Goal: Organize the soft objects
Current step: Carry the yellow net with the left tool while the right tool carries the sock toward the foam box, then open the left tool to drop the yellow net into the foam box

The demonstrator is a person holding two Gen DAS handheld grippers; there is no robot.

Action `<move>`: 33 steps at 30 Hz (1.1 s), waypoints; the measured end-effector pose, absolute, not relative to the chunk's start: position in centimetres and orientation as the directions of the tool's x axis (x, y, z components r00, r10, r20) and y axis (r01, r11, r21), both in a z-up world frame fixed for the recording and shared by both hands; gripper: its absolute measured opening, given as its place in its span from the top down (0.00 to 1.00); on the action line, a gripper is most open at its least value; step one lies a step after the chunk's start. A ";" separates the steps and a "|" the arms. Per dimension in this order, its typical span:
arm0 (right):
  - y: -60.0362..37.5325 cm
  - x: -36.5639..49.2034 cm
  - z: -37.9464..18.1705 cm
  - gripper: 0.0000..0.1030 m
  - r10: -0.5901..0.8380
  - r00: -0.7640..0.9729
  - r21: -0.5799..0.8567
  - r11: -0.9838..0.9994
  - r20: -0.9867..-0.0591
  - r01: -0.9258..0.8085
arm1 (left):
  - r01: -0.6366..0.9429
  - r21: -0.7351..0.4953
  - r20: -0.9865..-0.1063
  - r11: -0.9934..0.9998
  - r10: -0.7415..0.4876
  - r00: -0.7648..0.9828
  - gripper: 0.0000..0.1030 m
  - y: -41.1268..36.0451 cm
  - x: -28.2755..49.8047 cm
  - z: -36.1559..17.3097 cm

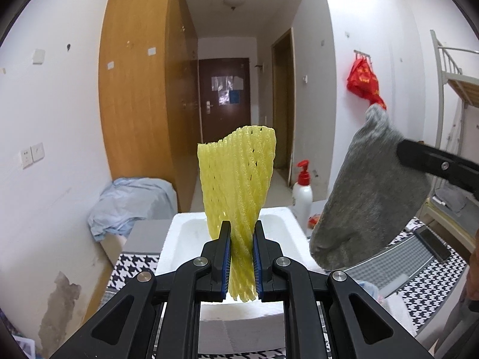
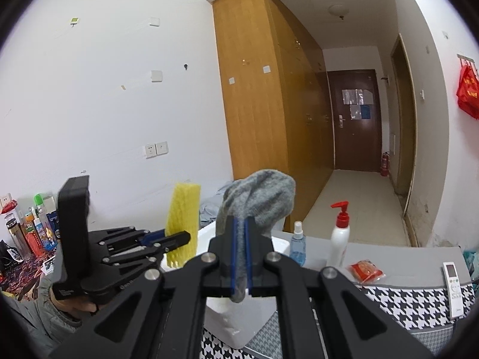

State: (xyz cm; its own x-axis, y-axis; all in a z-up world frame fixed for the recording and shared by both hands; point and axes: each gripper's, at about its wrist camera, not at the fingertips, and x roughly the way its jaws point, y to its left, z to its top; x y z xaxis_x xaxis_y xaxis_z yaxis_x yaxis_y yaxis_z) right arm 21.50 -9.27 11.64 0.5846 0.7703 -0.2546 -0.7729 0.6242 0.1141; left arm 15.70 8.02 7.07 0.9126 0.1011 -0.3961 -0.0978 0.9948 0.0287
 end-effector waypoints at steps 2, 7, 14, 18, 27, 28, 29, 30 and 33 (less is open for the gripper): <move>-8.8 21.7 11.8 0.93 0.771 0.583 0.107 0.622 -0.258 -0.776 | -0.116 0.025 -0.409 0.993 0.116 0.905 0.87 8.4 16.1 6.8; -7.9 22.1 12.0 0.93 0.770 0.580 0.094 0.619 -0.266 -0.780 | -0.131 0.024 -0.431 0.991 0.129 0.893 0.87 9.1 17.1 6.3; -7.0 22.9 11.7 0.93 0.765 0.576 0.089 0.621 -0.290 -0.779 | -0.130 0.029 -0.467 0.991 0.128 0.875 0.60 9.9 18.9 5.2; -6.5 23.5 11.6 0.93 0.759 0.579 0.093 0.627 -0.298 -0.774 | -0.135 0.007 -0.462 0.991 0.122 0.878 0.19 10.5 18.9 4.9; -5.4 23.4 11.9 0.93 0.757 0.577 0.082 0.625 -0.305 -0.776 | -0.162 -0.001 -0.418 0.987 0.146 0.896 0.01 11.3 17.6 5.3; -5.2 23.4 11.9 0.93 0.759 0.576 0.082 0.623 -0.305 -0.778 | -0.167 -0.001 -0.414 0.986 0.152 0.898 0.01 11.4 17.5 5.4; -5.1 23.4 11.9 0.93 0.759 0.575 0.081 0.622 -0.305 -0.779 | -0.176 0.000 -0.409 0.984 0.160 0.898 0.01 11.6 17.3 5.5; -4.9 23.5 11.9 0.93 0.759 0.574 0.081 0.622 -0.305 -0.779 | -0.181 0.002 -0.407 0.983 0.166 0.898 0.01 11.7 17.1 5.5; -4.4 23.6 11.7 0.93 0.761 0.567 0.083 0.617 -0.314 -0.782 | -0.198 0.004 -0.396 0.980 0.183 0.900 0.01 12.4 16.4 5.6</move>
State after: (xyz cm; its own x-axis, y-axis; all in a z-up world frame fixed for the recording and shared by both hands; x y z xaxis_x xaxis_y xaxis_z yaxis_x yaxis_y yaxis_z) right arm 23.64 -4.45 11.74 0.5673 0.7612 -0.3142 -0.7824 0.6172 0.0826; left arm 16.44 12.38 5.63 0.8998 0.1829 -0.3960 -0.1977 0.9803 0.0037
